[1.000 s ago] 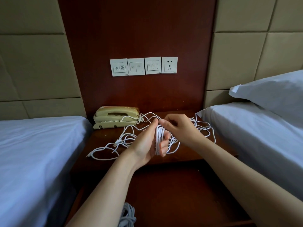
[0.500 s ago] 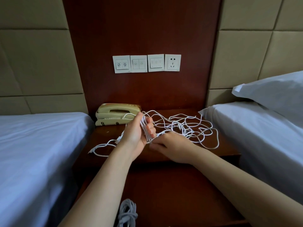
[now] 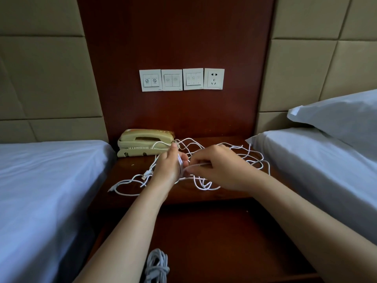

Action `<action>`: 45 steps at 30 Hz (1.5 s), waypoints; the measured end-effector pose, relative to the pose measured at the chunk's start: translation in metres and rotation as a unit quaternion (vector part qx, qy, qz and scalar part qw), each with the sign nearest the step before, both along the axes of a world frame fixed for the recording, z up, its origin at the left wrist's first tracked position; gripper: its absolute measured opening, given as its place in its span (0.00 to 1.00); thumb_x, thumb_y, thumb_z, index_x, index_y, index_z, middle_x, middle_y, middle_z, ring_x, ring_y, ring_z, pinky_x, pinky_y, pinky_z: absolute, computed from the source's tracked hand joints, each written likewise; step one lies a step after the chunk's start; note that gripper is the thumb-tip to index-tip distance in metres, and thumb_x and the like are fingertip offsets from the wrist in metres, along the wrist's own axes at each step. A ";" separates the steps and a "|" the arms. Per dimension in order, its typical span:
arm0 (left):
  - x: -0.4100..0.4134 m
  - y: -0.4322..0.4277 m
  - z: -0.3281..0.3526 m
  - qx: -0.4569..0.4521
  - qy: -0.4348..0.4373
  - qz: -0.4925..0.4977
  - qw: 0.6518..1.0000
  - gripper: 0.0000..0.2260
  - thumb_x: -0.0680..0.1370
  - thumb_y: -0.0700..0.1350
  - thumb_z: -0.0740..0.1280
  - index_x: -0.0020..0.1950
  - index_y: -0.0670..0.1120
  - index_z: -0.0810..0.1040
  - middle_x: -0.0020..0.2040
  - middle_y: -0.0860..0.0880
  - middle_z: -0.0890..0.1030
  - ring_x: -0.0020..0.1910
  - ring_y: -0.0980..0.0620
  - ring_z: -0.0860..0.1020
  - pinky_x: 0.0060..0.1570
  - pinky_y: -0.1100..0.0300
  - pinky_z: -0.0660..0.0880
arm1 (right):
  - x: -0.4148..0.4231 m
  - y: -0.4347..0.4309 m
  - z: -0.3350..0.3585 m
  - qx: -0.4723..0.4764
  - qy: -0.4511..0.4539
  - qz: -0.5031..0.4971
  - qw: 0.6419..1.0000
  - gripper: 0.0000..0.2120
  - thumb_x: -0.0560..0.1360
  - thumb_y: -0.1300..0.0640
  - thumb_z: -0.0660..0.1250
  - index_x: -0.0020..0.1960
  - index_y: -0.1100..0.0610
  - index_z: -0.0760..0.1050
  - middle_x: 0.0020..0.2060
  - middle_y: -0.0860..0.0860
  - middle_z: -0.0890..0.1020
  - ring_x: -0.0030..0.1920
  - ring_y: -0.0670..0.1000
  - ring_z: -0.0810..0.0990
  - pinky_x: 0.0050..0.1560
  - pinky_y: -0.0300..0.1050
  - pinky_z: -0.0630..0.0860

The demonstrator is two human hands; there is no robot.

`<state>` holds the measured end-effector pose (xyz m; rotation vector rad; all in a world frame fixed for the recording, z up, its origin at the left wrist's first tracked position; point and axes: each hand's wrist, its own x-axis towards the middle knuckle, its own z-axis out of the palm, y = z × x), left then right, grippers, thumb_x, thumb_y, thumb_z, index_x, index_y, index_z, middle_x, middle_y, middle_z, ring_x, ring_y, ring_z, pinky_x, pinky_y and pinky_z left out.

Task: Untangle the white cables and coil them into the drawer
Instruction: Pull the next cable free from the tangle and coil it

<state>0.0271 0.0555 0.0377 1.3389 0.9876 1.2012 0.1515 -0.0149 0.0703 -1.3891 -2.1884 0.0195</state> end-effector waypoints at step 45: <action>-0.007 -0.003 0.007 -0.018 -0.074 -0.062 0.995 0.27 0.83 0.54 0.47 0.30 0.41 0.68 0.17 0.51 0.66 0.15 0.56 0.65 0.18 0.70 0.61 | -0.018 -0.010 -0.008 -0.015 0.024 0.062 0.998 0.13 0.76 0.59 0.65 0.33 0.57 0.73 0.26 0.49 0.72 0.29 0.48 0.69 0.33 0.36 0.63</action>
